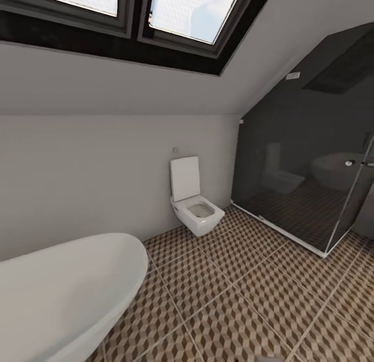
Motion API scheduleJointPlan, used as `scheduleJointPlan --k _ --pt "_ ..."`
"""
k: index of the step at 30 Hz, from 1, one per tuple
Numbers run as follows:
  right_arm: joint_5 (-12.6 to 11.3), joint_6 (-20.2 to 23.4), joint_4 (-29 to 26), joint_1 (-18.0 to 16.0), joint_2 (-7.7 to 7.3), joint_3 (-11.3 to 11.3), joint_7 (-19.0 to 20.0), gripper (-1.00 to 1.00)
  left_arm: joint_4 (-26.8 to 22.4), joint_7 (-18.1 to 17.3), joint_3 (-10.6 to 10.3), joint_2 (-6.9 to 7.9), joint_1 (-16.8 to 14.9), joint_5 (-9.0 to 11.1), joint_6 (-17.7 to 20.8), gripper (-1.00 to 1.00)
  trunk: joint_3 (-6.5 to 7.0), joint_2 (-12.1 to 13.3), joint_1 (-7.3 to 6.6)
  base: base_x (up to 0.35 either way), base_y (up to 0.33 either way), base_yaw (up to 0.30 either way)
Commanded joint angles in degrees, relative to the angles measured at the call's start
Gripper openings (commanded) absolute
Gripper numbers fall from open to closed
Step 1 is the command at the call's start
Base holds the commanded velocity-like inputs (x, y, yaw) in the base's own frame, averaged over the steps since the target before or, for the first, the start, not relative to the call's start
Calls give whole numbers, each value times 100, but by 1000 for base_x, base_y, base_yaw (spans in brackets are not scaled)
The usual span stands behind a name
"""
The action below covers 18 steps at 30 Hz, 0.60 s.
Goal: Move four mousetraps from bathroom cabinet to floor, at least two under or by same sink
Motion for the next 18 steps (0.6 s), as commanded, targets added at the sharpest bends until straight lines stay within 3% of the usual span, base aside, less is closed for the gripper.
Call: scheduleJointPlan --k 1,18 --pt "3 -17 6 -5 1 3 -6 100 2 4 5 -1 -2 11 -20 100 -6 -3 0 0 0 -293" --pt "3 -18 6 -4 1 3 -6 100 2 6 -2 -61 -2 11 -20 100 -6 -3 0 0 0 -293"
